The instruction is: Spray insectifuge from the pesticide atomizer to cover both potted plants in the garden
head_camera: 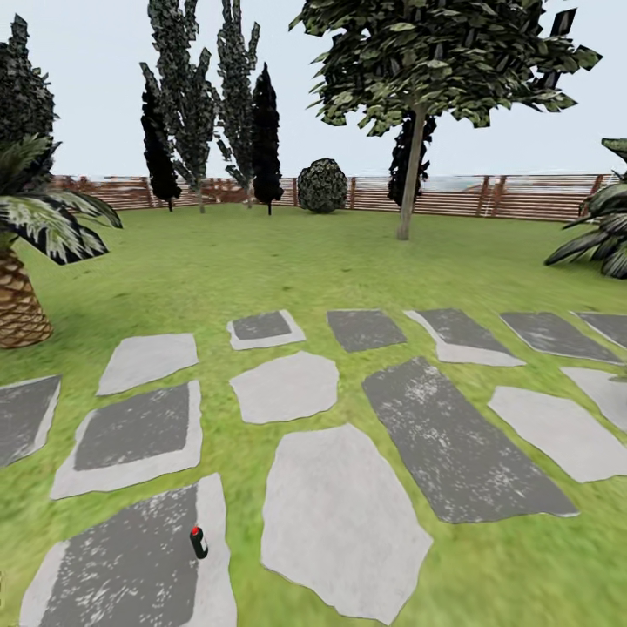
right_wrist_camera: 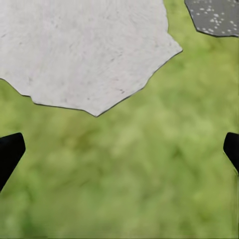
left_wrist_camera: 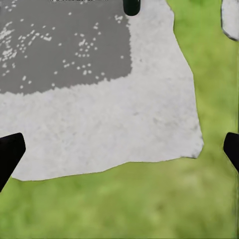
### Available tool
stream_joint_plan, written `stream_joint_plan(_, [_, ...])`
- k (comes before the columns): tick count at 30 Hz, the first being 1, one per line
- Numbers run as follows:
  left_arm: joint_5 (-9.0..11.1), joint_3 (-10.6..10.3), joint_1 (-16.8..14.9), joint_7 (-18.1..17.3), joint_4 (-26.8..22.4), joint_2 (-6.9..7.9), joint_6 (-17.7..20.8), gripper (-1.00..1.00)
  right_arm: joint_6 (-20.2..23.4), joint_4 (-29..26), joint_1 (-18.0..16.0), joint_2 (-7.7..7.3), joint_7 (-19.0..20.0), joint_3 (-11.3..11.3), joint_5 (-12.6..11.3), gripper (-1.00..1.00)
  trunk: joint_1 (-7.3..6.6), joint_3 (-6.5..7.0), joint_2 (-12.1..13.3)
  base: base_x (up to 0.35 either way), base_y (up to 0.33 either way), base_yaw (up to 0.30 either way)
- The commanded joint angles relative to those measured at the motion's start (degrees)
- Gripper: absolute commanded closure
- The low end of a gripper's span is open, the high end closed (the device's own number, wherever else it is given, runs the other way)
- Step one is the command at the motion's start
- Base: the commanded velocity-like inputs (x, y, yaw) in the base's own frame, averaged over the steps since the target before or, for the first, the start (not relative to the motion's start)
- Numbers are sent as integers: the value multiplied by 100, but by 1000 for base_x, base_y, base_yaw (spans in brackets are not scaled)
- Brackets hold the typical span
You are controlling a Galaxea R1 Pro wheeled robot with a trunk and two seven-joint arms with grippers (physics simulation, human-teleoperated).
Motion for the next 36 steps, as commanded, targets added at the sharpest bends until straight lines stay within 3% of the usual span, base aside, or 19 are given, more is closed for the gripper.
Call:
stream_joint_plan(1, [3,5,-5,5,7,0,-21,-100,-15,3,-2,-2,-2,1,26,-100,2,-5,-2,254,-229,270])
stream_joint_plan(13, [-54,-30,-116,-21,-231,4,-13,-100,-22,-209,-2,4,-11,-14,10,-100,2,-5,-2,275,-157,111])
stream_joint_plan(17, [-72,-59,-587,-71,-506,69,18,-100,-17,-1088,-64,-6,-18,-16,10,-100,2,-5,-2,54,-11,2])
stream_joint_plan(19, [-69,-64,-953,-87,-541,107,50,-100,-7,-1556,-232,-9,-19,-18,13,-100,2,-5,-2,12,-3,0])
stream_joint_plan(20, [-69,-59,-1175,-91,-562,126,71,-100,17,-1727,-567,-10,-19,-31,11,-100,2,-5,-2,2,-1,0])
stream_joint_plan(24, [-17,-32,-1308,-92,-615,149,93,-100,64,-1783,-1007,-27,-19,-54,-6,-100,2,-5,-2,0,0,0])
stream_joint_plan(31, [21,7,-1781,-72,-545,188,113,-100,103,-1822,-1189,-37,-19,-60,-11,-100,2,-5,-2,0,0,0])
stream_joint_plan(36, [32,11,-1857,-27,-543,192,99,-100,462,-1933,-1311,-37,-19,-60,-11,-100,2,-5,-2,0,0,0])
